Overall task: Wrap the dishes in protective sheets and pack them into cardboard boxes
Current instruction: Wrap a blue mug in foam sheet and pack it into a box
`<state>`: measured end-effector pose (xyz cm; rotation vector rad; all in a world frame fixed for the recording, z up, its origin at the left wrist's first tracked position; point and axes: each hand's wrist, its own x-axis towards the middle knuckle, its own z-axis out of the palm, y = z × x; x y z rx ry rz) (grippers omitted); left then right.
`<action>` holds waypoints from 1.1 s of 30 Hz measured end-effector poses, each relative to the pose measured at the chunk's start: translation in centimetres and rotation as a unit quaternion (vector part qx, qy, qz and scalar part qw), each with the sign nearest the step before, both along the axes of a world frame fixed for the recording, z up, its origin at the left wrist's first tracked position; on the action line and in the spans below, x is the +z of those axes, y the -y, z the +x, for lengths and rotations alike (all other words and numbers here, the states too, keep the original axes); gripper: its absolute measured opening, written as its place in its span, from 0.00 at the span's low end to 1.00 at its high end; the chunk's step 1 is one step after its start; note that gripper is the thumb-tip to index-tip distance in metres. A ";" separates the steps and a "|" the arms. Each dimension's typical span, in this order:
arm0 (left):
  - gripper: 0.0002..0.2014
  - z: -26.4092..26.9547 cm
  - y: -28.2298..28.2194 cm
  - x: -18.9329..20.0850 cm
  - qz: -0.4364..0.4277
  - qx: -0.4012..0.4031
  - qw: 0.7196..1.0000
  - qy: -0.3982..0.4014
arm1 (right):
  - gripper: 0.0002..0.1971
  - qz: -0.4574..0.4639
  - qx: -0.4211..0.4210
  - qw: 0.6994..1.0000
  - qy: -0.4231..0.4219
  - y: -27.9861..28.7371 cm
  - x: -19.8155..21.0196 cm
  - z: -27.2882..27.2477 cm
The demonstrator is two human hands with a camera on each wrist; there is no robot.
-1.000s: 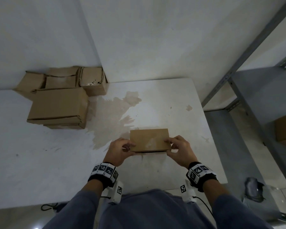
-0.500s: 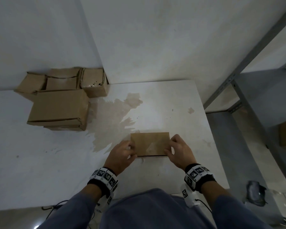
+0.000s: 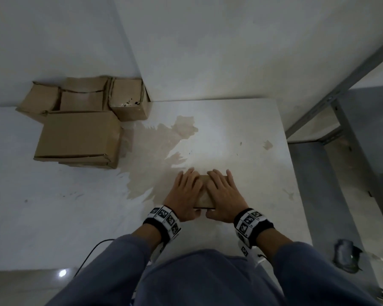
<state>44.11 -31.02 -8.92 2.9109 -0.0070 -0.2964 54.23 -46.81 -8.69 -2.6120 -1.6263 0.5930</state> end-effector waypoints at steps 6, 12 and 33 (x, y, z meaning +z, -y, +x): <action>0.56 0.8 0.4 -1.6 0.007 0.032 0.999 -0.007 | 0.57 0.033 -0.047 0.998 0.024 -0.7 -1.4 -0.3; 0.54 2.7 -0.6 -2.4 0.013 0.048 0.999 -0.015 | 0.58 0.039 -0.036 0.998 0.037 -2.3 -1.7 2.1; 0.55 3.0 -5.2 1.1 -0.065 0.035 0.997 0.013 | 0.55 0.021 -0.120 0.993 0.003 -6.1 1.0 0.8</action>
